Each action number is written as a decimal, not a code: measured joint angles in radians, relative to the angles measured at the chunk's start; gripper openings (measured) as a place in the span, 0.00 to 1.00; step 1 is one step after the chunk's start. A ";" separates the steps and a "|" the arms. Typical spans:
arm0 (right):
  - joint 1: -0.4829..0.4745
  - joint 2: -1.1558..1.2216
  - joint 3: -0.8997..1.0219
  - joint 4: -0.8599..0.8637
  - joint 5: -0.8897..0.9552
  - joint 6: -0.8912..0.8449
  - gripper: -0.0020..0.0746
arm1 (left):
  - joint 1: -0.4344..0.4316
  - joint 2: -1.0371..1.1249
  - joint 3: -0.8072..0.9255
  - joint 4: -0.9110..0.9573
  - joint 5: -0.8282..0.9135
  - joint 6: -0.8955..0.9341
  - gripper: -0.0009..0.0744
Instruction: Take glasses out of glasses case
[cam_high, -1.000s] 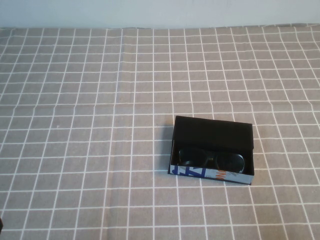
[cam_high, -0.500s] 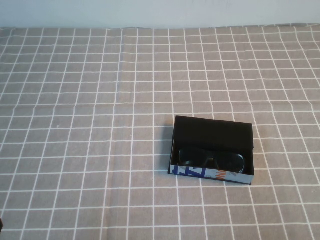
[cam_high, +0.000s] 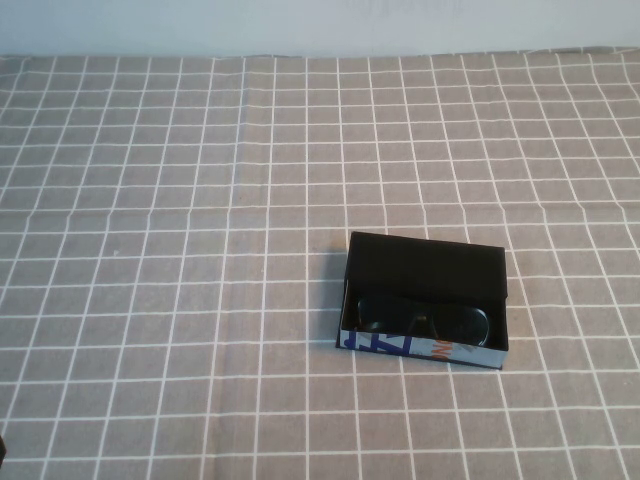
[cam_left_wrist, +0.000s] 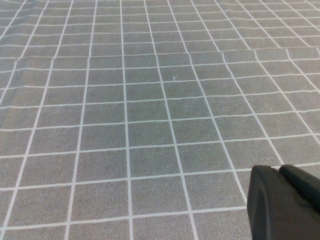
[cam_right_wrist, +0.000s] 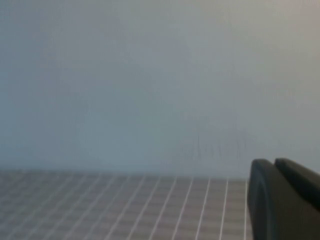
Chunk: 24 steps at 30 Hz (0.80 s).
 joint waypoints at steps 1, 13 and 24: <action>0.000 0.049 -0.026 0.002 0.039 0.000 0.00 | 0.000 0.000 0.000 0.000 0.000 0.000 0.01; 0.000 0.521 -0.204 0.029 0.281 -0.071 0.00 | 0.000 0.000 0.000 0.000 0.000 0.000 0.01; 0.000 0.960 -0.550 0.039 0.838 -0.417 0.00 | 0.000 0.000 0.000 0.000 0.000 0.000 0.01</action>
